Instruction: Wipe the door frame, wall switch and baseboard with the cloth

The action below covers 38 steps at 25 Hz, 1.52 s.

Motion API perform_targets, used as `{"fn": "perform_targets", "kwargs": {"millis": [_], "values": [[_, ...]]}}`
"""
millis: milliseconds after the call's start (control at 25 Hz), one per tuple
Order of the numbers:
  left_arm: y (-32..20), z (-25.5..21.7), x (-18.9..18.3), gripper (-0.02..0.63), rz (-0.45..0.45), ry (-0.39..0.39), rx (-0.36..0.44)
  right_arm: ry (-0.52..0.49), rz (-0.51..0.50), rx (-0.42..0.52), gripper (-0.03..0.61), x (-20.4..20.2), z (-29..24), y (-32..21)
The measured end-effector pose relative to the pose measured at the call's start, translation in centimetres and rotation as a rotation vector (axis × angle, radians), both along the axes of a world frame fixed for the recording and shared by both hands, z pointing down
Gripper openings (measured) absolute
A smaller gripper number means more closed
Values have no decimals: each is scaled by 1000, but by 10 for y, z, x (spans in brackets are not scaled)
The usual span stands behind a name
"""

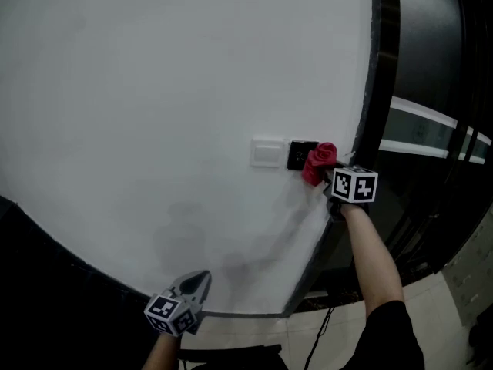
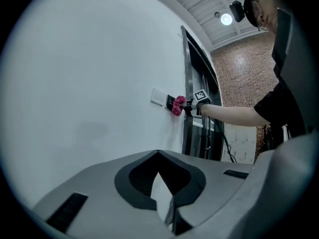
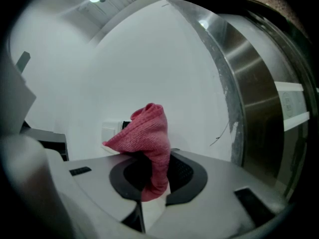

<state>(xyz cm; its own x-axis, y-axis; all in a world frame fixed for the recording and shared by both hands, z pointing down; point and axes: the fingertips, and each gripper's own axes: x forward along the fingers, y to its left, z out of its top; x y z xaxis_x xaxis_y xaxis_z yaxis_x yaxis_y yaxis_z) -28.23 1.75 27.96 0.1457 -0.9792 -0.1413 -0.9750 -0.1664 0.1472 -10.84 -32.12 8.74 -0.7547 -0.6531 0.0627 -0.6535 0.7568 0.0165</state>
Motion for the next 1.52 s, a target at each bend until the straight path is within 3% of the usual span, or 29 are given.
{"fn": "perform_targets", "kwargs": {"millis": [200, 320, 440, 600, 760, 880, 1120, 1520], "values": [[5, 6, -10, -8, -35, -6, -32, 12, 100, 12, 55, 19, 0, -3], [9, 8, -15, -8, -44, 8, -31, -18, 35, 35, 55, 10, -12, 17], [10, 8, -20, -8, -51, 23, -33, -35, -107, 49, 55, -20, -26, 48], [13, 11, -20, -8, -43, 21, -35, 19, -251, 71, 55, -80, -30, 89], [23, 9, -22, -8, -52, 27, -17, 104, -298, 80, 55, -140, -23, 108], [30, 5, -24, -8, -70, 33, -5, 104, -278, 23, 55, -163, -16, 97], [44, 20, -33, -8, -125, 50, -27, 41, -234, -71, 55, -159, -9, 69], [35, 14, -25, -8, -98, 43, -43, 43, -197, -15, 55, -126, -19, 54]]}}
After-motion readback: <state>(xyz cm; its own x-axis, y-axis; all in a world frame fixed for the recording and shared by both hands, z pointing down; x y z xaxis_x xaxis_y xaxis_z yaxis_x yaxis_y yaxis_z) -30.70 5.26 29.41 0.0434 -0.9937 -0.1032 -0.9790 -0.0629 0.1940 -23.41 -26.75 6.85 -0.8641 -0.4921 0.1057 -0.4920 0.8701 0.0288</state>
